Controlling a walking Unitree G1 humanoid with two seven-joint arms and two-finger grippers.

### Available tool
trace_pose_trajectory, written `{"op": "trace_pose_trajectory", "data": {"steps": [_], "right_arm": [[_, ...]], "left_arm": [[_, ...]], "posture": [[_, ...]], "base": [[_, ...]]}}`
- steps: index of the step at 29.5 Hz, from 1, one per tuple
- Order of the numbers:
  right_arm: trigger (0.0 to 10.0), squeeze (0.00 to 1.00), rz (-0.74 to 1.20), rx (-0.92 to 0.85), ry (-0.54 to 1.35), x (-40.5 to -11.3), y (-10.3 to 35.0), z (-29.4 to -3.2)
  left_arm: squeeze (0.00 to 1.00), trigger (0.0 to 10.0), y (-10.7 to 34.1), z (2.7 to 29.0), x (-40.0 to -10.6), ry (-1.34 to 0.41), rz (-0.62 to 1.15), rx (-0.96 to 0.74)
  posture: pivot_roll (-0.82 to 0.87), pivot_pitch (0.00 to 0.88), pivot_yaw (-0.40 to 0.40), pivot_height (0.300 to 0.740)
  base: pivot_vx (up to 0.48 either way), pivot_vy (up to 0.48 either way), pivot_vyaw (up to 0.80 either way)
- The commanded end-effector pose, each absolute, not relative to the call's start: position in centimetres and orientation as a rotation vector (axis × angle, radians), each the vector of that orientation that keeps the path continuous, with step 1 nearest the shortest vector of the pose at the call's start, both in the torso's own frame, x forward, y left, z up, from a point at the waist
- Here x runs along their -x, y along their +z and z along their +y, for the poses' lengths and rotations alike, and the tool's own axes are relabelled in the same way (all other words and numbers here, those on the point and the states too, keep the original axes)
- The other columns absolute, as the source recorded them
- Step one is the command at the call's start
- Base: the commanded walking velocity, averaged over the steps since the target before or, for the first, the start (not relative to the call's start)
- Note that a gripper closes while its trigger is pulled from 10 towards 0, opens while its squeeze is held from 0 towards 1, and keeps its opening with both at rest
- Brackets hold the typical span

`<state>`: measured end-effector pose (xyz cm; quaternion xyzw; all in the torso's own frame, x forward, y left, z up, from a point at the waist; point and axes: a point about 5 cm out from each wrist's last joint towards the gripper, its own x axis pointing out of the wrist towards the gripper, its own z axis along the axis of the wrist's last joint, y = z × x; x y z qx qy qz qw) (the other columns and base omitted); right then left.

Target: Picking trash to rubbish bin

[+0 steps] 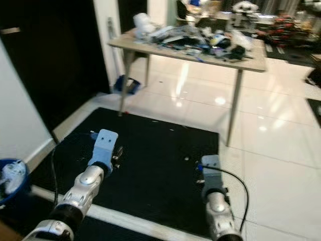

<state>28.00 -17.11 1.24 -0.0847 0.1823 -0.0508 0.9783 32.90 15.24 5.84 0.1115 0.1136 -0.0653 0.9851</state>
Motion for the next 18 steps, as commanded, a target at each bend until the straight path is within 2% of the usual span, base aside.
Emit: {"op": "trace_pose_trajectory", "data": {"steps": [1, 13, 18], "right_arm": [[10.0, 0.00, 0.369, 0.178, -0.120, -27.93, 1.28, -17.68], [10.0, 0.00, 0.361, 0.182, -0.117, -27.86, 1.33, -17.69], [10.0, 0.00, 0.350, 0.201, -0.102, -27.82, 1.42, -17.64]], "left_arm": [[0.00, 10.0, 5.43, 15.56, -32.68, -0.122, 0.249, -0.223], [0.00, 10.0, 5.64, 15.27, -32.74, -0.133, 0.237, -0.208], [0.00, 10.0, 5.84, 15.10, -32.60, -0.151, 0.213, -0.167]], "posture": [[-0.04, 0.023, 0.035, 0.740], [-0.04, 0.026, 0.037, 0.740], [-0.04, 0.035, 0.040, 0.740]], "base": [[0.000, 0.000, -0.80], [0.000, 0.000, -0.80], [0.000, 0.000, 0.00]]}}
